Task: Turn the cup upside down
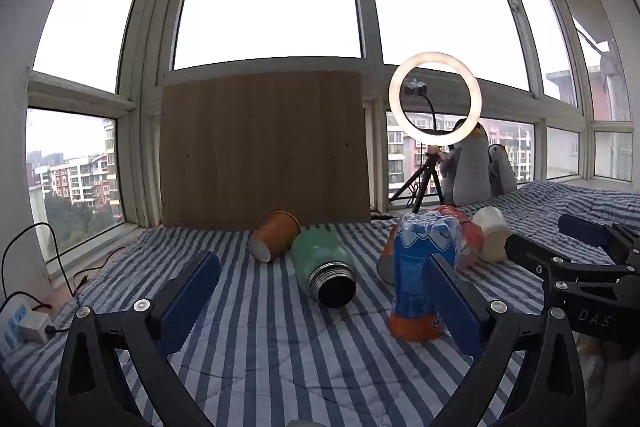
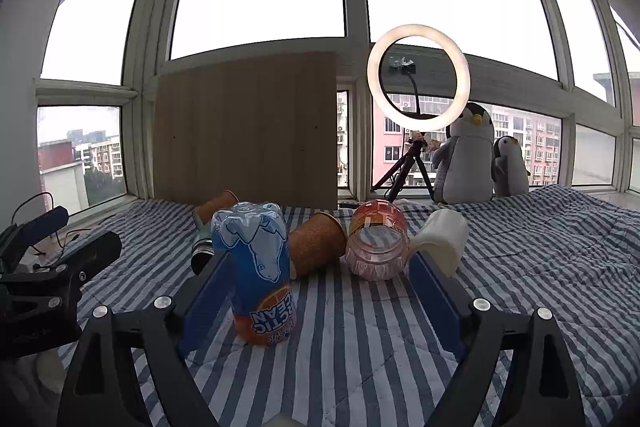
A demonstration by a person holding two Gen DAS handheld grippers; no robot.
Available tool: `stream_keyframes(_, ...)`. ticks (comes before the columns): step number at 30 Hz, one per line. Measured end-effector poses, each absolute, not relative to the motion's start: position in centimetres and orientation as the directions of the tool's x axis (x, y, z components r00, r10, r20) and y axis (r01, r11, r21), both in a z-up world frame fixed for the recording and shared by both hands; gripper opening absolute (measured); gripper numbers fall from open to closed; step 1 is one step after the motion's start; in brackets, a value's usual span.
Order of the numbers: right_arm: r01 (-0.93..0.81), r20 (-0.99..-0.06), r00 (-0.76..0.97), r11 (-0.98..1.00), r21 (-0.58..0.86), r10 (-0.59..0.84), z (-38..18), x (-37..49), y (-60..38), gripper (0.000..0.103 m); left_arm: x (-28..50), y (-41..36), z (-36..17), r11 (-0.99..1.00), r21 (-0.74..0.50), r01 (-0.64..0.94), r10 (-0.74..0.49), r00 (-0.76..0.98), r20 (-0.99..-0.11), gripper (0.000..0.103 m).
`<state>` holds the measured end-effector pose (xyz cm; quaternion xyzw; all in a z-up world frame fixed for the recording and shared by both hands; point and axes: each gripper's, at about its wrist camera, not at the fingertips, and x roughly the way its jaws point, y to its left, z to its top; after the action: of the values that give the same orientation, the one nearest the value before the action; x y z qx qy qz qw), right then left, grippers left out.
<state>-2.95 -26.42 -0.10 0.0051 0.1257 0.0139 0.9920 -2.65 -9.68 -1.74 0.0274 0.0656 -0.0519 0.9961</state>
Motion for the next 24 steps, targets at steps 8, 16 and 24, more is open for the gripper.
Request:
stream_keyframes(8, -0.026, -0.239, 0.97, 0.999, 0.028, 0.032, -0.01, -2.96, -26.76, 0.092, -2.4, -9.05, -1.85, 0.996, 0.025, 0.085, -0.081, 0.986, -0.145, 0.103)
stream_keyframes(16, -0.031, -0.249, 0.968, 0.999, 0.028, 0.037, -0.11, -2.81, -26.67, 0.093, -2.5, -8.87, -1.85, 0.997, 0.019, 0.079, -0.075, 0.987, -0.14, 0.103)
stream_keyframes(24, -0.034, -0.243, 0.969, 0.999, 0.031, 0.041, -0.08, -2.91, -26.64, 0.094, -2.38, -8.96, -1.84, 0.996, 0.024, 0.081, -0.077, 0.987, -0.143, 0.103)
